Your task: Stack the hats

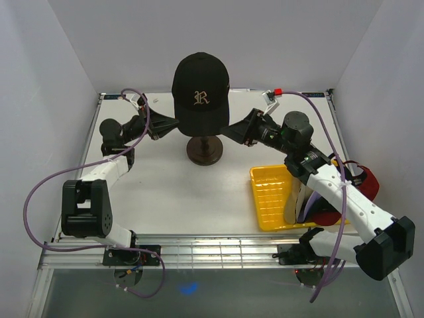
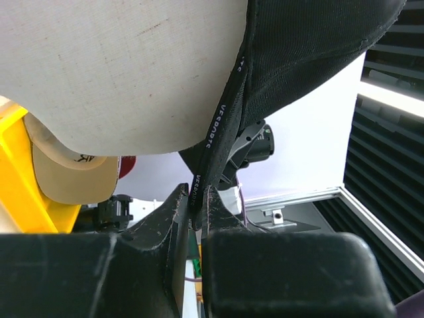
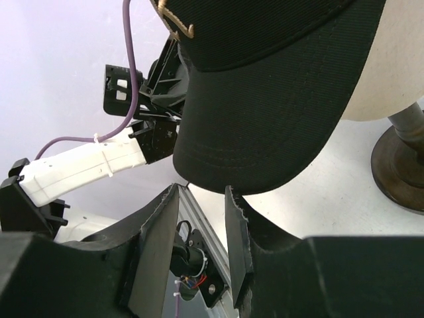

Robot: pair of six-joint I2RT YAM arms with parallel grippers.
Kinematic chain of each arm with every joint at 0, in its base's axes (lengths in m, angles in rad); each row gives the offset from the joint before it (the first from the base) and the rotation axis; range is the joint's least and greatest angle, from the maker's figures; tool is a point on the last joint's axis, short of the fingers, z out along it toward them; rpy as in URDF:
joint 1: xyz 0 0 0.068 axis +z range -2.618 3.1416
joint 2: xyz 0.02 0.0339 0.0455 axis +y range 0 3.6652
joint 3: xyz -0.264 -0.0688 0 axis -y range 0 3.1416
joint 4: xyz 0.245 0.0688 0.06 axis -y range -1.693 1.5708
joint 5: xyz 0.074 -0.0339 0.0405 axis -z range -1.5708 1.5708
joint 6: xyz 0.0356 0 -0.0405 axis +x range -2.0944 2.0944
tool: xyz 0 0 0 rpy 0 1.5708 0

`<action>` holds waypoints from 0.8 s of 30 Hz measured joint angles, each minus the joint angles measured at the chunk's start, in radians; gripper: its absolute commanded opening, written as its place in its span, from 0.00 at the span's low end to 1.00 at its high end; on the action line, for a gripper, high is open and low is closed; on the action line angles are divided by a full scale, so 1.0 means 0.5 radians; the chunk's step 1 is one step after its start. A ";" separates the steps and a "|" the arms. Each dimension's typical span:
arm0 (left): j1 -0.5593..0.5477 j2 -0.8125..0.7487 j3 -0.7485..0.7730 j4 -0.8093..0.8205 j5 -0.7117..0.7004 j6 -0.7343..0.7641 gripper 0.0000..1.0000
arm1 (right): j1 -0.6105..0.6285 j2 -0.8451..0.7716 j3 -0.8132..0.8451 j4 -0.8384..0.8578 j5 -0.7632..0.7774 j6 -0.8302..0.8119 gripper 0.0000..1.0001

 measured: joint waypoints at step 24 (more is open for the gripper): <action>0.000 -0.034 0.080 -0.650 -0.043 0.462 0.06 | 0.003 -0.132 -0.058 -0.170 0.113 -0.126 0.40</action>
